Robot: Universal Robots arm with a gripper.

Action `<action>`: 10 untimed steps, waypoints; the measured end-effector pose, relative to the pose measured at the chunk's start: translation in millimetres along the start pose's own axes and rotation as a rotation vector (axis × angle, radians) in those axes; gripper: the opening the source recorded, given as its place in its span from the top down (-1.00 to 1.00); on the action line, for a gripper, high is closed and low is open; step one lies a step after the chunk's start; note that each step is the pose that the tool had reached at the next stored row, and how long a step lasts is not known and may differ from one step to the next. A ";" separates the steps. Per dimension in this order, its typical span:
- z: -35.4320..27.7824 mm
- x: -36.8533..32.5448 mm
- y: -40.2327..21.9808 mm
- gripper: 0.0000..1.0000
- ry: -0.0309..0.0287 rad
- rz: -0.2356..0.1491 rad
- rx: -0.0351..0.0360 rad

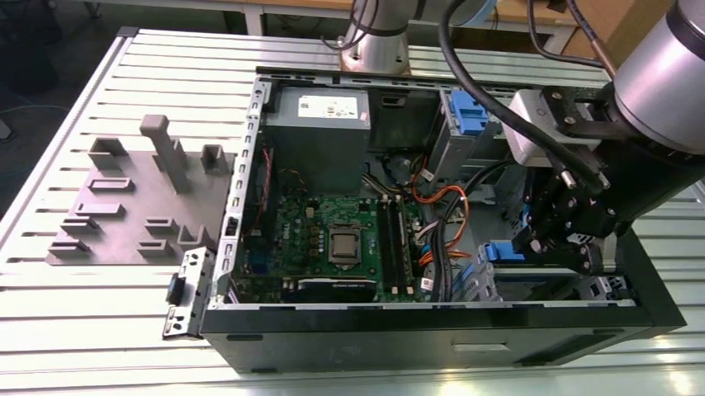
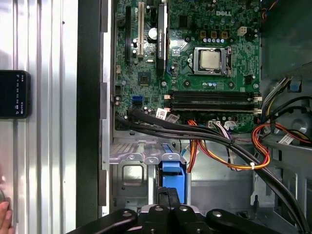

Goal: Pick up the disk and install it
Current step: 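Insert the disk into the insertion slot, then insert the first disk wire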

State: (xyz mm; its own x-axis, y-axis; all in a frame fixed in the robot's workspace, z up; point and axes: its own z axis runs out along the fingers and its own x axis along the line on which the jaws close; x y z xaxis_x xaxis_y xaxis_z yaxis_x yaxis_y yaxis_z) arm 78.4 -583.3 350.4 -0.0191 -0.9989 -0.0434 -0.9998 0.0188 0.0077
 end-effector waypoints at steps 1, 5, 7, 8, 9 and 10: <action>0.0 0.0 0.0 0.79 0.0001 0.000 0.0000; 0.0 0.0 0.0 0.79 -0.0035 0.000 -0.0001; 0.1 0.0 0.0 0.79 -0.0036 0.000 0.0000; 0.0 0.0 0.0 0.79 -0.0036 0.000 -0.0001; 0.0 0.0 0.0 0.79 -0.0036 0.000 -0.0001; 0.0 0.0 0.0 0.79 -0.0037 0.000 -0.0001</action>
State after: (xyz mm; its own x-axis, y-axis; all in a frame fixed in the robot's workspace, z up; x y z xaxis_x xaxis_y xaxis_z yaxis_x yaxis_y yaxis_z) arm 78.4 -583.3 350.4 -0.0190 -0.9987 -0.0471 -0.9998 0.0187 0.0078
